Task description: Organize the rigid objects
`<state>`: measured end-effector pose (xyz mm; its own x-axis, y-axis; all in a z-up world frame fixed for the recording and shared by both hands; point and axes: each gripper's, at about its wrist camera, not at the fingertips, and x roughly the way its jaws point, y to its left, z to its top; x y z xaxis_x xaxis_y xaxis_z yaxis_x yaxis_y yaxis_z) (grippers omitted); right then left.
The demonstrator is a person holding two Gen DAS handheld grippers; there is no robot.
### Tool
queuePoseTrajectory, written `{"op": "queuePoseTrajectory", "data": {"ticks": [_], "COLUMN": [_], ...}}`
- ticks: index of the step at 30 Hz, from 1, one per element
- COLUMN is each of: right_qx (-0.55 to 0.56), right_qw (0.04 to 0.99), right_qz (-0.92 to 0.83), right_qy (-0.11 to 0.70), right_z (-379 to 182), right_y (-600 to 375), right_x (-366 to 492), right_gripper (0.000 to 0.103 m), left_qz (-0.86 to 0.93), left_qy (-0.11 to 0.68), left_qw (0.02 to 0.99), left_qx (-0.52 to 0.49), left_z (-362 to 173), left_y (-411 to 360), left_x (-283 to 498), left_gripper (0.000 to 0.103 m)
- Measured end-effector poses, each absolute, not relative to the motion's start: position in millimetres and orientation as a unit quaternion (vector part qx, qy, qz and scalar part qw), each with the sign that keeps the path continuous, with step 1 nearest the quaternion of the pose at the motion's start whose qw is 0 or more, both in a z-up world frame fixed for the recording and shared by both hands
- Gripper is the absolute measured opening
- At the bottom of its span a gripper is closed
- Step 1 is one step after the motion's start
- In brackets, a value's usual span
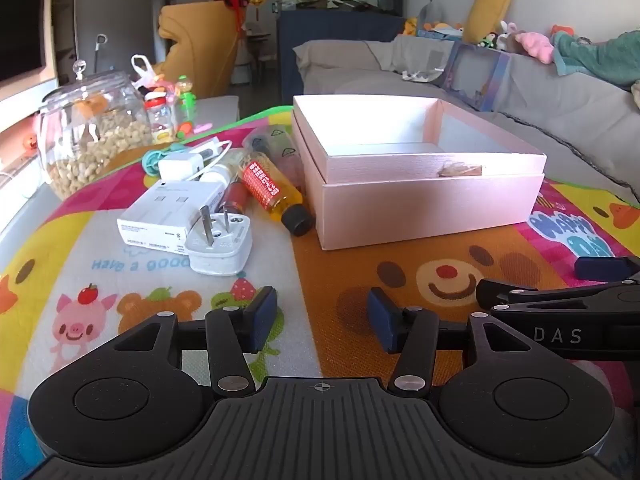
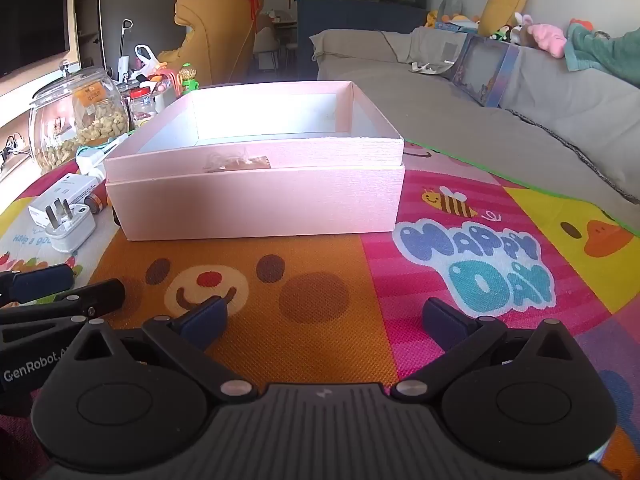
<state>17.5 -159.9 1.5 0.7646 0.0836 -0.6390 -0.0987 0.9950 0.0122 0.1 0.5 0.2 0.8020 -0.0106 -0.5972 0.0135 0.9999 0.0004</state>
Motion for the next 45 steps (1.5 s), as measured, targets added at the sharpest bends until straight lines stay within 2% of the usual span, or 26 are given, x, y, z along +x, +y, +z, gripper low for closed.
{"op": "queuePoseTrajectory", "data": {"ticks": [45], "right_qx": [-0.013], "right_qw": [0.939], "right_qz": [0.048], "right_qy": [0.339], "right_z": [1.3], "right_y": [-159.8], "right_x": [17.8], "right_gripper": [0.103], "left_qz": [-0.006], "left_qy": [0.314], "left_qw": [0.949], "left_qx": [0.002], "left_z": [0.8], "left_y": [0.9], "left_x": [-0.5], "left_gripper": [0.055]}}
